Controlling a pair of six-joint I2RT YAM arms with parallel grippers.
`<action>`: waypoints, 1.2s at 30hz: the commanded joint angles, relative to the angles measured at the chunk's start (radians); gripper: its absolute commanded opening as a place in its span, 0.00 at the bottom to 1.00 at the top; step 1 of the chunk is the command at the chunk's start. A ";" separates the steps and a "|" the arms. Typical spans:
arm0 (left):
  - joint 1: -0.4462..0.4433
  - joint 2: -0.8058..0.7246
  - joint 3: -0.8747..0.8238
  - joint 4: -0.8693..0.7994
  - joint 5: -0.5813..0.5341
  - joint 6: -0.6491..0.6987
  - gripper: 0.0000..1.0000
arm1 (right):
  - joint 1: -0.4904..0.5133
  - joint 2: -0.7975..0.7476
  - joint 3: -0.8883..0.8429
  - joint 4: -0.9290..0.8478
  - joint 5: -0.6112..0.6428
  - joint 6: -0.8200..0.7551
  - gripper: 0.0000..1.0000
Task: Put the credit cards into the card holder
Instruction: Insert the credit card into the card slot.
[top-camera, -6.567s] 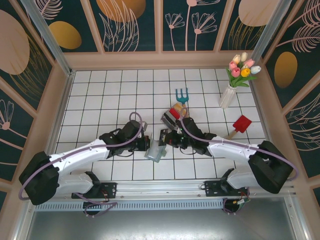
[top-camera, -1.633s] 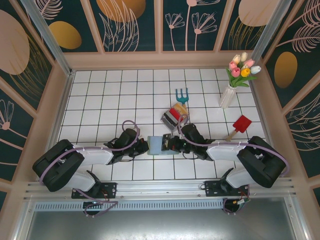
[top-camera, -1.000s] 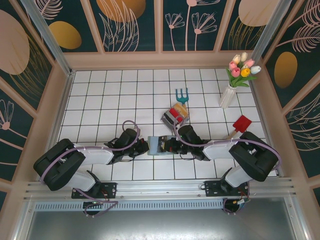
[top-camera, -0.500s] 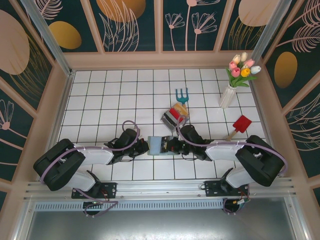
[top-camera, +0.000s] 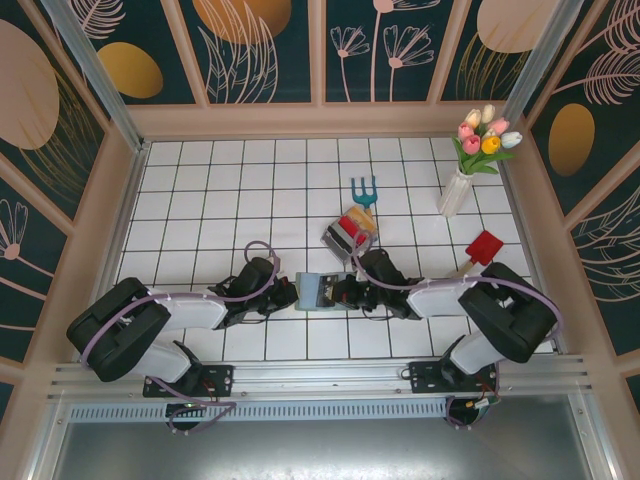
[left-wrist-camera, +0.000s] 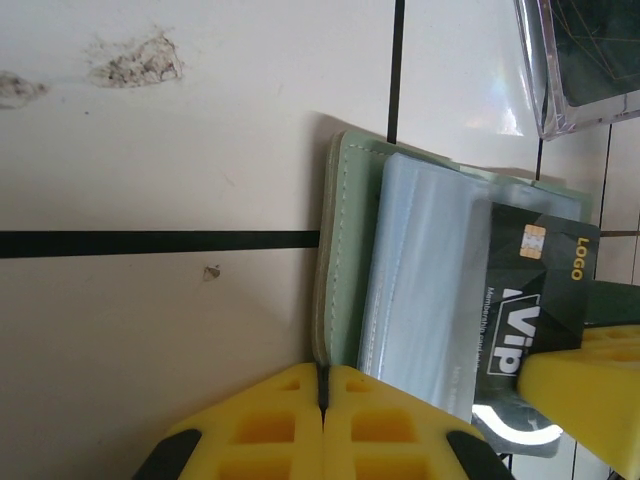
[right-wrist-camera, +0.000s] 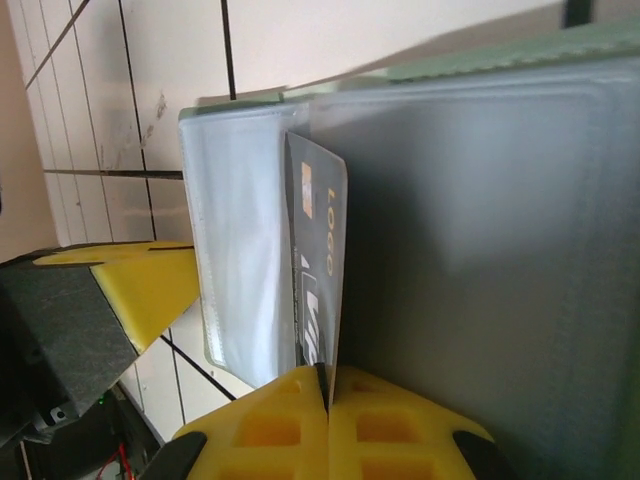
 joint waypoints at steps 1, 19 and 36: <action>0.000 0.004 -0.005 0.000 0.003 -0.004 0.00 | 0.001 0.052 0.010 0.012 -0.072 0.002 0.00; -0.002 -0.010 -0.014 -0.002 -0.006 -0.008 0.00 | 0.004 0.053 0.105 -0.166 -0.009 -0.103 0.23; -0.001 0.002 -0.011 0.008 0.004 -0.001 0.00 | 0.009 0.096 0.195 -0.190 -0.040 -0.177 0.10</action>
